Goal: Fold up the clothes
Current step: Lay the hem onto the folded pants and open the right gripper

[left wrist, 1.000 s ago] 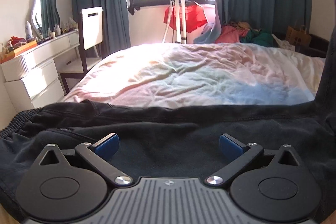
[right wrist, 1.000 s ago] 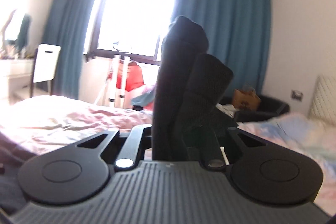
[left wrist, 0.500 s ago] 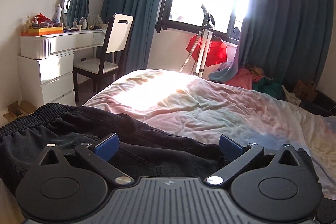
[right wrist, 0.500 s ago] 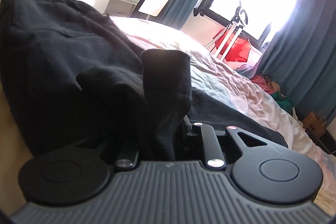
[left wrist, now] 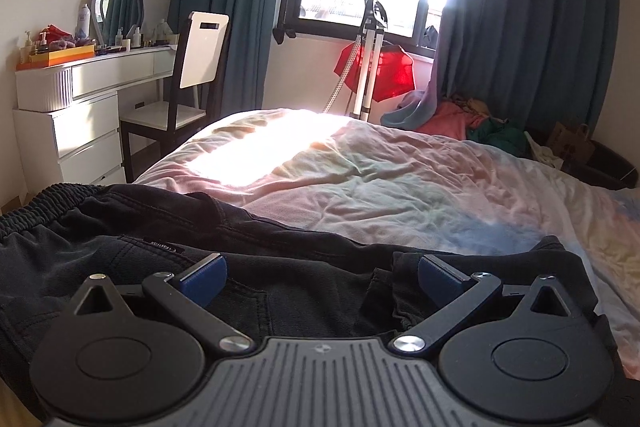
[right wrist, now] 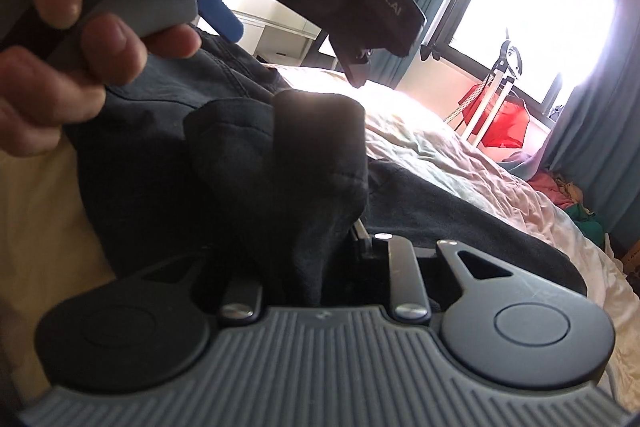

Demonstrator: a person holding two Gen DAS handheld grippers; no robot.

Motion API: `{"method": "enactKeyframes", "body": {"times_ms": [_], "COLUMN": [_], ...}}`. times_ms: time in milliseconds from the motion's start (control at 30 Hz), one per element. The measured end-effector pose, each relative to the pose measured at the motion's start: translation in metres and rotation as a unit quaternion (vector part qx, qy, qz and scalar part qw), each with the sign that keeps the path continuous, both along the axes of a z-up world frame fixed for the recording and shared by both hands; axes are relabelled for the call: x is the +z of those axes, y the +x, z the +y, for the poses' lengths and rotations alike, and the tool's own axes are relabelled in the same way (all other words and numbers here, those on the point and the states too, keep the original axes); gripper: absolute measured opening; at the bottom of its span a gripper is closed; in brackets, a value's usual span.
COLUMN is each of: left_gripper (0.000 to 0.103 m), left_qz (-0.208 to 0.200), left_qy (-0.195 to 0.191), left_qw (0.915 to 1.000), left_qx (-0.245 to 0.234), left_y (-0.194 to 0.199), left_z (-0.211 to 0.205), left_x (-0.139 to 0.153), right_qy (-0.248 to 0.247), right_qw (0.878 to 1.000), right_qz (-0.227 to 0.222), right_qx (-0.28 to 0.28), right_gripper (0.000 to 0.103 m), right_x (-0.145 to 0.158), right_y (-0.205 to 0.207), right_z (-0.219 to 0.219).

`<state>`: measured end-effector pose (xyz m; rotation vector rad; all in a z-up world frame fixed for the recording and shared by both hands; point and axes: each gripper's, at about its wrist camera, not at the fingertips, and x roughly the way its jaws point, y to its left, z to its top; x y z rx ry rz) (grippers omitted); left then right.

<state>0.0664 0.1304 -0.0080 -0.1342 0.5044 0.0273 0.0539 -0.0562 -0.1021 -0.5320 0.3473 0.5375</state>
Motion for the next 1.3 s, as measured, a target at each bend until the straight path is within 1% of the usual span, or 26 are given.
{"method": "enactKeyframes", "body": {"times_ms": [33,100,133,167,200,300,333,367,433,500,567,600,633,700,733,800,867,900,933,967,1000,1033,1100,1167,1233,1300], "left_gripper": [0.103,0.103,0.103,0.103,0.103,0.101,0.098,0.097,0.097,0.094,0.082,0.081,0.079,0.078,0.073,0.07,0.068,0.066,0.057,0.041,0.034,0.023,0.017,0.014,0.013,0.013], "left_qz": [0.001,0.003,0.006,0.012,0.015,0.042,0.052,0.061,0.088,0.117,0.145,0.158,0.171,0.19,0.196,0.211,0.223,0.224,0.224,0.224,0.224,0.224,0.211,0.194,0.169,0.144], "left_qy": [-0.001,-0.004,-0.009,-0.017,-0.024,-0.053,-0.062,-0.071,-0.082,-0.075,-0.06,-0.056,-0.057,-0.074,-0.087,-0.102,-0.092,-0.081,-0.074,-0.067,-0.059,-0.052,-0.038,-0.033,-0.039,-0.026], "left_qw": [1.0,0.9999,0.9997,0.9992,0.9986,0.9959,0.9945,0.9928,0.9885,0.9849,0.9819,0.9801,0.9778,0.9727,0.9702,0.9651,0.9623,0.963,0.963,0.9632,0.9639,0.9645,0.9677,0.9714,0.977,0.9836], "left_qx": [-0.004,-0.013,-0.022,-0.035,-0.044,-0.059,-0.066,-0.074,-0.092,-0.102,-0.106,-0.106,-0.107,-0.111,-0.112,-0.117,-0.125,-0.127,-0.131,-0.133,-0.132,-0.13,-0.132,-0.133,-0.125,-0.105], "left_y": [0.001,0.003,0.006,0.011,0.017,0.047,0.059,0.071,0.095,0.116,0.132,0.138,0.143,0.149,0.151,0.155,0.158,0.158,0.159,0.159,0.158,0.158,0.156,0.153,0.152,0.154], "left_z": [0.0,0.0,0.0,0.0,0.0,-0.003,-0.005,-0.007,-0.014,-0.023,-0.031,-0.033,-0.034,-0.034,-0.034,-0.036,-0.044,-0.048,-0.053,-0.057,-0.061,-0.064,-0.072,-0.078,-0.08,-0.082], "left_x": [0.001,0.002,0.004,0.007,0.01,0.019,0.021,0.023,0.022,0.015,0.005,0.0,-0.005,-0.014,-0.018,-0.025,-0.031,-0.033,-0.033,-0.034,-0.032,-0.031,-0.026,-0.017,-0.005,0.002], "right_qy": [0.011,0.051,0.071,0.092,0.112,0.172,0.191,0.211,0.246,0.249,0.243,0.241,0.239,0.234,0.231,0.258,0.283,0.287,0.287,0.284,0.28,0.275,0.271,0.266,0.258,0.252], "right_qw": [1.0,0.998,0.996,0.993,0.99,0.977,0.972,0.966,0.958,0.958,0.953,0.948,0.943,0.929,0.921,0.906,0.896,0.894,0.894,0.895,0.897,0.898,0.899,0.901,0.904,0.905], "right_qz": [0.013,0.041,0.055,0.069,0.083,0.125,0.138,0.145,0.141,0.129,0.137,0.147,0.16,0.184,0.195,0.213,0.221,0.221,0.221,0.221,0.22,0.219,0.216,0.209,0.195,0.183], "right_qx": [0.0,-0.004,-0.007,-0.009,-0.011,-0.018,-0.02,-0.023,-0.035,-0.065,-0.117,-0.145,-0.17,-0.22,-0.245,-0.259,-0.262,-0.262,-0.262,-0.263,-0.264,-0.265,-0.267,-0.272,-0.281,-0.29], "right_gripper": [0.038,0.048,0.05,0.056,0.059,0.059,0.059,0.059,0.059,0.059,0.059,0.059,0.059,0.059,0.059,0.059,0.06,0.06,0.059,0.059,0.059,0.059,0.059,0.059,0.059,0.059], "right_x": [0.005,0.019,0.026,0.033,0.04,0.061,0.068,0.073,0.08,0.078,0.066,0.06,0.053,0.038,0.031,0.026,0.026,0.027,0.027,0.028,0.028,0.029,0.03,0.032,0.034,0.033], "right_y": [-0.002,-0.008,-0.01,-0.013,-0.016,-0.024,-0.026,-0.026,-0.019,-0.009,0.006,0.014,0.021,0.031,0.035,0.041,0.042,0.041,0.041,0.043,0.042,0.041,0.041,0.041,0.04,0.041], "right_z": [-0.005,-0.02,-0.028,-0.036,-0.043,-0.067,-0.074,-0.082,-0.098,-0.111,-0.124,-0.131,-0.138,-0.152,-0.158,-0.17,-0.176,-0.177,-0.177,-0.177,-0.176,-0.175,-0.174,-0.173,-0.173,-0.174]}}
